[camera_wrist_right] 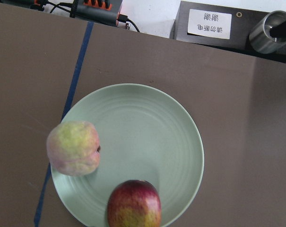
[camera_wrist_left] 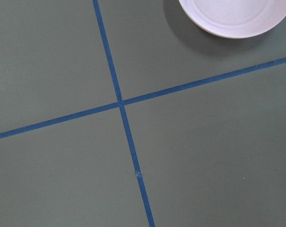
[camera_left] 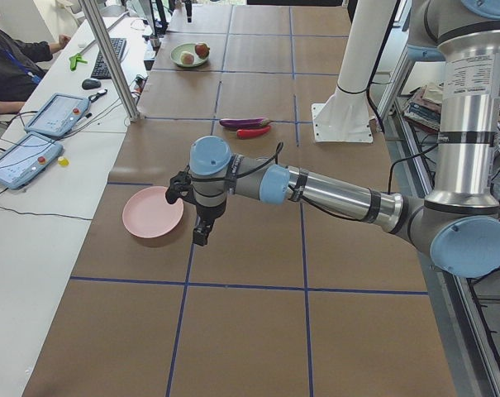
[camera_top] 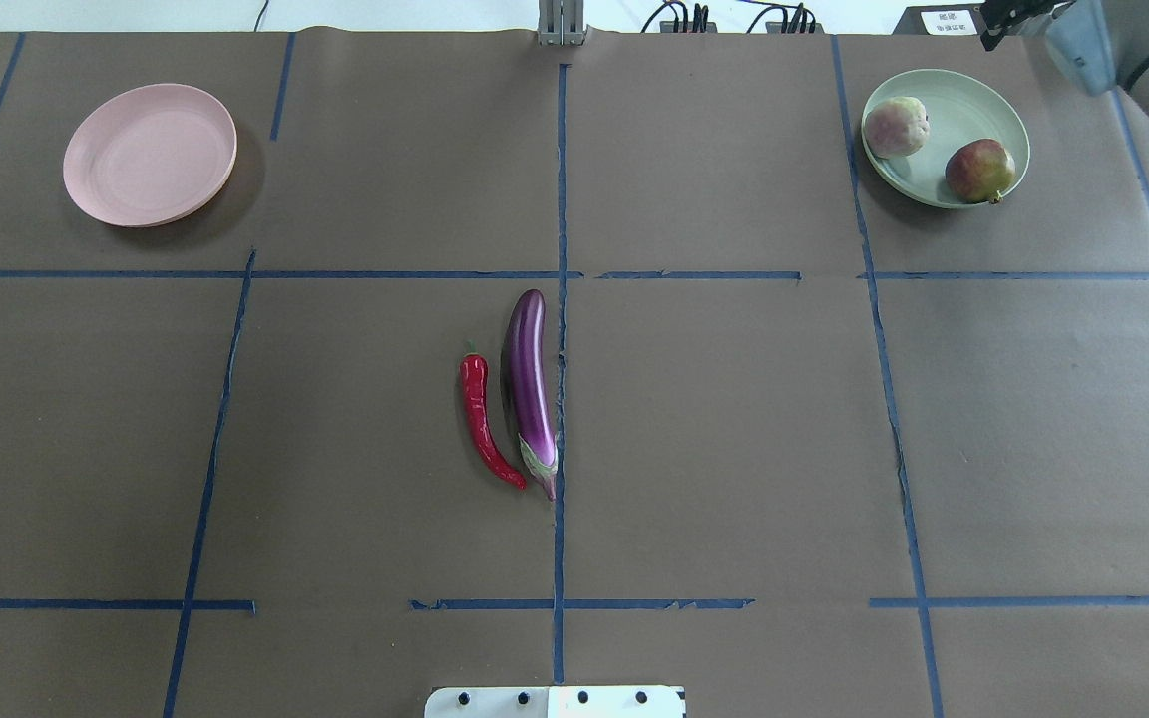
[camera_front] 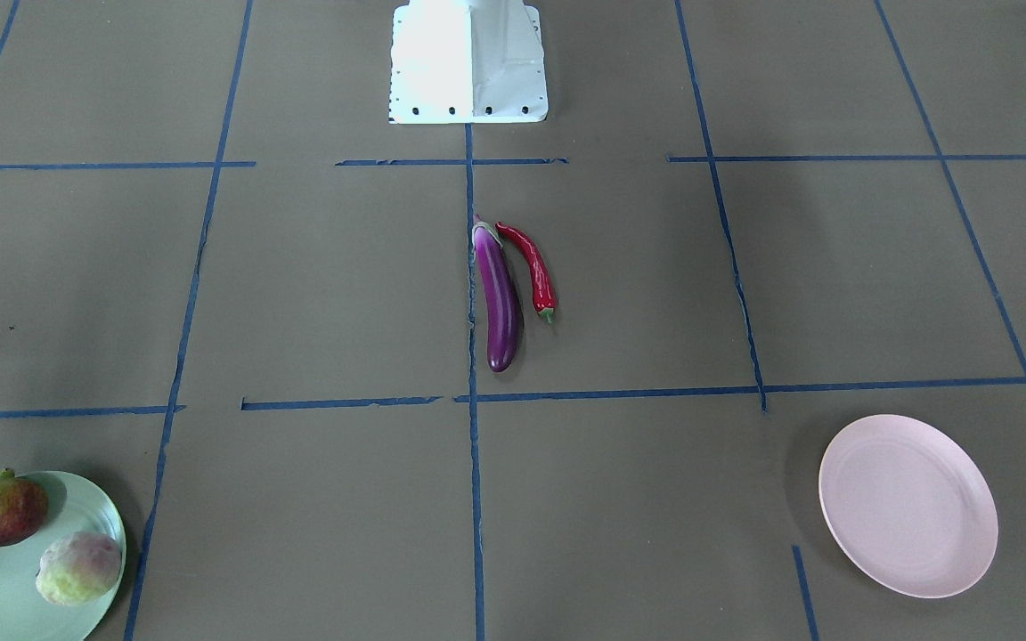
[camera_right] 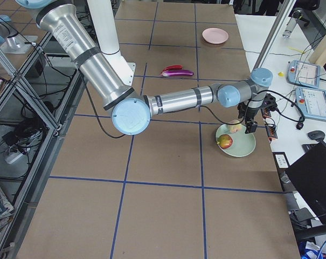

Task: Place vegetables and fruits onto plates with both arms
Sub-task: 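Withdraw the right gripper while the left gripper moves toward the eggplant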

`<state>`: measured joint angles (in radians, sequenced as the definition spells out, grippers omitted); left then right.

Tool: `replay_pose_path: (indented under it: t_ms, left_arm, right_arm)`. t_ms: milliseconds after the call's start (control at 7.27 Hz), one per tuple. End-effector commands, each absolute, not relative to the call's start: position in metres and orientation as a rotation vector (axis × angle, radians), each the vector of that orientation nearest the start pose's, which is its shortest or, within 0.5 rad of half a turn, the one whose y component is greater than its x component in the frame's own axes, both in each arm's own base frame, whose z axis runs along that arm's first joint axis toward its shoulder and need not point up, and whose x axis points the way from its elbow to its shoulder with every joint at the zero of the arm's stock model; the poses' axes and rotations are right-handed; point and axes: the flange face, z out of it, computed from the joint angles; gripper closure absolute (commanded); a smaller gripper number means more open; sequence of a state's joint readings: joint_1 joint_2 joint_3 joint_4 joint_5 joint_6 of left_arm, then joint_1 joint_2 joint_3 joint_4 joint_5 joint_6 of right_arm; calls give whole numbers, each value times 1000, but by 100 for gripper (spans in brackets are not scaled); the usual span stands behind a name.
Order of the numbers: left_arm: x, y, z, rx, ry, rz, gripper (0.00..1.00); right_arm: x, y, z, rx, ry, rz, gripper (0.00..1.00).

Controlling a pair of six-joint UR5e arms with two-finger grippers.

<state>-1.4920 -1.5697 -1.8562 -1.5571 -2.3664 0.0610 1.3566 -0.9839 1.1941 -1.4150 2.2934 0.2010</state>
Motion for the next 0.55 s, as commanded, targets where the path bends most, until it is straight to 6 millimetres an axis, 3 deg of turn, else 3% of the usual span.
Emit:
replay_pose_path:
  t_ms: [0, 138, 275, 413]
  left_arm:
    - [40, -528, 462, 231, 828, 216, 0]
    - [74, -540, 433, 208, 854, 180, 0]
    - [112, -545, 402, 179, 882, 147, 0]
    - [153, -541, 372, 139, 912, 110, 0]
  right_arm:
    - [-31, -656, 544, 185, -782, -148, 0]
    - [-3, -624, 567, 178, -775, -110, 0]
    - [10, -575, 598, 148, -762, -83, 0]
    - [15, -524, 603, 145, -755, -72, 0]
